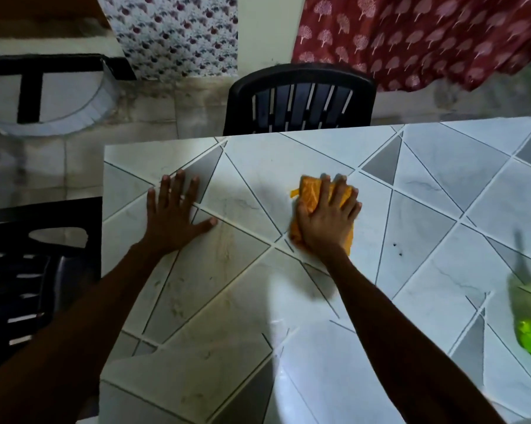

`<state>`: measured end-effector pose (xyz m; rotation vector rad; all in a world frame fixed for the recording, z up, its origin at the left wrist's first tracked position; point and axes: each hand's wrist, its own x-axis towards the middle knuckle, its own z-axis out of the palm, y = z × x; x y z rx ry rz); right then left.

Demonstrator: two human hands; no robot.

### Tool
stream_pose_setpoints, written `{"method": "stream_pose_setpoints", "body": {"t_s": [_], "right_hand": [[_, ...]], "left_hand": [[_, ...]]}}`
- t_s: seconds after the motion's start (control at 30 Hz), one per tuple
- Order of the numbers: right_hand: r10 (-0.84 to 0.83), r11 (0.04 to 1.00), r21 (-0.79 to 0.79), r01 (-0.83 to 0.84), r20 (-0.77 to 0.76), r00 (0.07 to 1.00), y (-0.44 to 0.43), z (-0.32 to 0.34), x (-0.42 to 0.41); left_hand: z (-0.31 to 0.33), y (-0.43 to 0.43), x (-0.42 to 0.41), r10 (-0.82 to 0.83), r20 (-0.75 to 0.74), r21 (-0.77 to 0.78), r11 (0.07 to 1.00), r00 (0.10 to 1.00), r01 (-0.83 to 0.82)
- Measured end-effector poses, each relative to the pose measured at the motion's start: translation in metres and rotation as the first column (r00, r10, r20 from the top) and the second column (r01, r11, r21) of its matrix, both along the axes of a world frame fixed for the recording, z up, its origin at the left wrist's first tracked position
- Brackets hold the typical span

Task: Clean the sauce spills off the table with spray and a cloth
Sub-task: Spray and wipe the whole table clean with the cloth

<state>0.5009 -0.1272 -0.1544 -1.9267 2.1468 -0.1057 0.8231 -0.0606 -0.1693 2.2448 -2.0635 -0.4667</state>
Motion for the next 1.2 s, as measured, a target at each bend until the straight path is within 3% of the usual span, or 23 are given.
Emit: {"method": "stream_pose_setpoints", "body": {"t_s": [0.23,0.3,0.4,0.53,0.7,0.8,0.93,1.1,1.2], "right_hand": [[-0.021,1.0,-0.008,0.021,0.035,0.999,-0.112,-0.001,0.097],[0.065,0.997,-0.032,-0.064,0.04,0.997,-0.101,0.001,0.127],[0.336,0.94,-0.075,-0.334,0.021,0.942,-0.051,0.0,0.143],[0.493,0.869,-0.071,-0.49,0.036,0.869,0.027,-0.002,0.096],[0.411,0.911,-0.018,-0.411,-0.004,0.911,0.06,0.001,0.007],[0.313,0.95,0.019,-0.313,-0.064,0.947,0.002,0.005,-0.008],[0.129,0.991,0.046,-0.127,-0.045,0.991,-0.1,0.007,0.042],[0.383,0.924,-0.008,-0.383,-0.023,0.923,-0.115,0.011,0.165],[0.499,0.866,-0.04,-0.498,0.016,0.867,-0.073,0.007,0.167]], "left_hand": [[-0.006,-0.001,0.0,0.022,-0.002,-0.058,0.998,1.0,-0.022],[-0.005,-0.003,0.004,0.029,-0.017,-0.038,0.999,0.999,-0.029],[-0.006,-0.005,0.007,0.018,-0.024,-0.004,1.0,1.0,-0.018],[-0.002,-0.008,0.005,0.027,-0.035,0.029,0.999,0.999,-0.026],[0.003,-0.003,-0.002,0.032,-0.052,-0.01,0.999,0.998,-0.033],[0.005,-0.004,-0.005,0.023,-0.054,-0.021,0.999,0.998,-0.024],[0.002,-0.005,-0.003,0.02,-0.064,0.0,1.0,0.998,-0.021],[-0.007,-0.007,0.009,0.027,-0.016,-0.038,0.999,0.999,-0.028],[-0.009,-0.004,0.012,0.023,-0.02,-0.027,0.999,1.0,-0.024]]}}
